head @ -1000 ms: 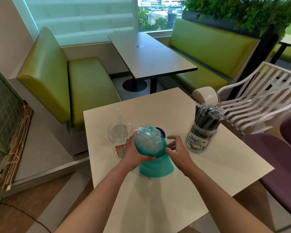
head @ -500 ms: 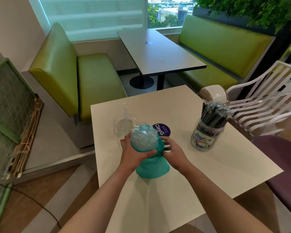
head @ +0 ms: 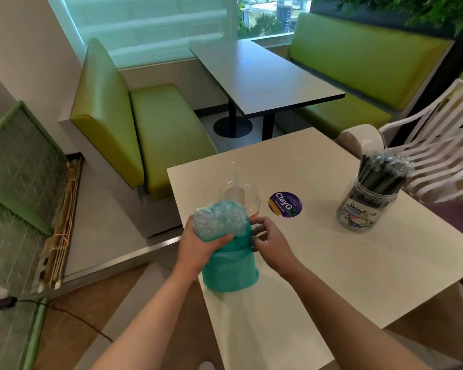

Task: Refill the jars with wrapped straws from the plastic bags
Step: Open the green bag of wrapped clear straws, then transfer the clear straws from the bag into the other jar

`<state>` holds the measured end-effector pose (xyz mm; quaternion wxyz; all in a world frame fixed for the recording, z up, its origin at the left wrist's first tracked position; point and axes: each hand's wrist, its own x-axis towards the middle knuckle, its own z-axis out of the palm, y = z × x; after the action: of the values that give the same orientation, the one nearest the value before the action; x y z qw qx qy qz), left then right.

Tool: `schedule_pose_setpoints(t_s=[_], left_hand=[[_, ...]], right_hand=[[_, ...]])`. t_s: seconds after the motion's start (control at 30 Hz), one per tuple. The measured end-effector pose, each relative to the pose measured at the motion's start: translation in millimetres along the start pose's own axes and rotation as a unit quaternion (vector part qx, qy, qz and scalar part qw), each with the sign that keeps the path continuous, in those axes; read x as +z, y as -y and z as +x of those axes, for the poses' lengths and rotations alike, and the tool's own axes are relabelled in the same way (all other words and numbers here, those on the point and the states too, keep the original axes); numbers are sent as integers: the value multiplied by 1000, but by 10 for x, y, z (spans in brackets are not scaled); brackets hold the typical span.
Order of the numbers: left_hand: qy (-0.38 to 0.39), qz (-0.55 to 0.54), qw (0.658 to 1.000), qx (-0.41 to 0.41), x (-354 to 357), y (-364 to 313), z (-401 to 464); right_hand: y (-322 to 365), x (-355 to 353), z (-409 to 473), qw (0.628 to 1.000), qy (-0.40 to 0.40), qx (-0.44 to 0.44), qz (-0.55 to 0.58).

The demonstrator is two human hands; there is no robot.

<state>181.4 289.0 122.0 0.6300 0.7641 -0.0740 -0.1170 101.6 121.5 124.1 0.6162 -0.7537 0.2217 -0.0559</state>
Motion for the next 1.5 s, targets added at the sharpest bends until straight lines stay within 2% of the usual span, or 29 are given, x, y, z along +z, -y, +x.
schedule_pose_setpoints(t_s=[0.4,0.47,0.6,0.7,0.8,1.03,1.27,1.5], left_hand=[[74,21,997,26,-627,106,384],[82,15,996,35,-646,74,442],[89,32,993,65,-703,22,585],[110,45,991,69,-735,28,692],[127,38,989,62,-741,56,736],[126,36,990,60,-737,79,782],[122,54,989,67,-622,139,747],[147,66,985,59,-628,221,749]], right_hand=[[17,641,151,996,-56,55,-45],[80,683,173,993,-86,32,-74],[287,777,190,981,-160,-97,-53],[413,843,224,978,-130,-145,-74],[471,862,286,975,-125,-150,-104],[481,782,293,976,-144,-138,-90],[388,768,272,975,-147,-107,-129],[297,785,245,977,-124,-110,-137]])
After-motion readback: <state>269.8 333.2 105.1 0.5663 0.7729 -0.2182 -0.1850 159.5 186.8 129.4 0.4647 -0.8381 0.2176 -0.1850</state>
